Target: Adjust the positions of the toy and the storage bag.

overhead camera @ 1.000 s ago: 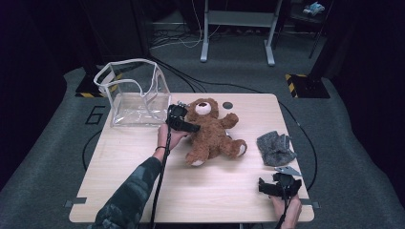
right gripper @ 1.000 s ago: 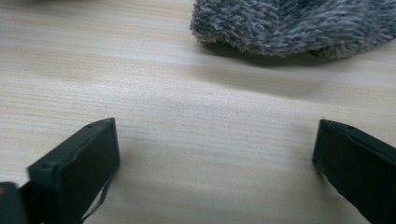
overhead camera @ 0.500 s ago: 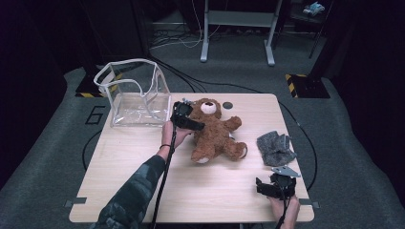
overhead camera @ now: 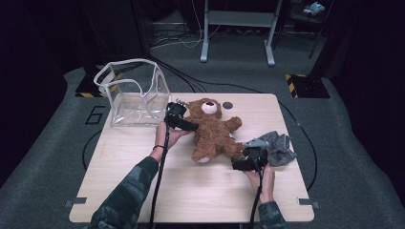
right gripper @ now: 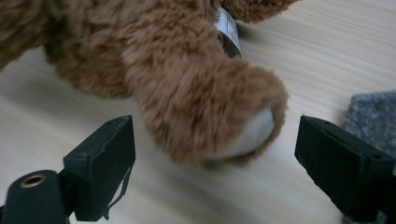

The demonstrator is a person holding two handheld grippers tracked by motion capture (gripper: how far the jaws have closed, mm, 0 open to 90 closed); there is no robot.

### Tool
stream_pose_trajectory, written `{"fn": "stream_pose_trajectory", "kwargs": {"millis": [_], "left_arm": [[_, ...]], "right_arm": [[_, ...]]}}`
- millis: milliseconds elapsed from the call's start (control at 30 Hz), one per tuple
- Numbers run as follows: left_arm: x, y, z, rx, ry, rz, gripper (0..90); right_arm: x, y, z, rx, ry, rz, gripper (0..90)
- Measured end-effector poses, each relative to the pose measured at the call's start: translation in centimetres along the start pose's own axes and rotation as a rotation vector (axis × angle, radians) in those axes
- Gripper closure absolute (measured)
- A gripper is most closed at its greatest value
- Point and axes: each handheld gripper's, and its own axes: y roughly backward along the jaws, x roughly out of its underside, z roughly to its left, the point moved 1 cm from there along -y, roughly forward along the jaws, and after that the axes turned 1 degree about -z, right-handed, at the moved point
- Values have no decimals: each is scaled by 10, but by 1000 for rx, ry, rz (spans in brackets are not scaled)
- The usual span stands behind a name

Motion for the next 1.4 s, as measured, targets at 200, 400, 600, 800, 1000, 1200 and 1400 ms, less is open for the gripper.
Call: {"fn": "stream_pose_trajectory", "kwargs": {"millis": [200,400,600,800,1000,1200,1400], "left_arm": [[7,-4,7,-15,8,22,301],[16,-10,12,-17,-10,15,646],[13,-6,11,-34,-51,-29,761],[7,3,9,-53,-103,-77,770],[7,9,4,-20,-121,-122,770],[11,5,-1,8,-140,-98,768],[24,-5,6,14,-103,-66,760]], "right_arm": [[-14,-29,-1,-7,31,88,126],[-13,-35,-4,-15,11,97,347],[-14,-31,-4,5,21,70,626],[-17,-11,-2,122,39,-31,669],[-11,23,11,163,75,-78,667],[14,43,39,147,90,-69,661],[31,36,61,93,112,-39,644]]}}
